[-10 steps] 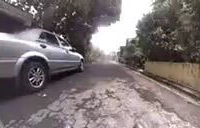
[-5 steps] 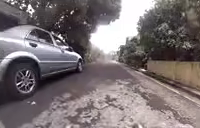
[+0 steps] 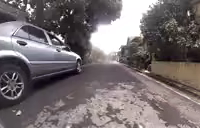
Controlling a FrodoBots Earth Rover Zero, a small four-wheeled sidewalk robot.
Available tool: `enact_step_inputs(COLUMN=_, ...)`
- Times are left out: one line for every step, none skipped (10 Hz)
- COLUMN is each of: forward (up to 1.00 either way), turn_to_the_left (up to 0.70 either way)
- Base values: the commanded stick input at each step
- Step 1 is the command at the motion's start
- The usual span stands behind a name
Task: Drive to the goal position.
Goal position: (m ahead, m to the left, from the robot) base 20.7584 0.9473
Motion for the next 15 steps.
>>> enact_step_inputs(forward=0.7, turn_to_the_left=0.0)
enact_step_inputs(forward=0.7, turn_to_the_left=0.0)
enact_step_inputs(forward=0.7, turn_to_the_left=0.0)
enact_step_inputs(forward=0.7, turn_to_the_left=0.0)
enact_step_inputs(forward=0.7, turn_to_the_left=0.0)
enact_step_inputs(forward=0.7, turn_to_the_left=0.0)
enact_step_inputs(forward=0.7, turn_to_the_left=0.0)
enact_step_inputs(forward=0.7, turn_to_the_left=0.0)
enact_step_inputs(forward=0.7, turn_to_the_left=0.0)
enact_step_inputs(forward=0.7, turn_to_the_left=0.0)
enact_step_inputs(forward=0.7, turn_to_the_left=0.0)
enact_step_inputs(forward=0.7, turn_to_the_left=0.0)
enact_step_inputs(forward=0.7, turn_to_the_left=0.0)
enact_step_inputs(forward=0.7, turn_to_the_left=0.0)
enact_step_inputs(forward=0.7, turn_to_the_left=0.0)
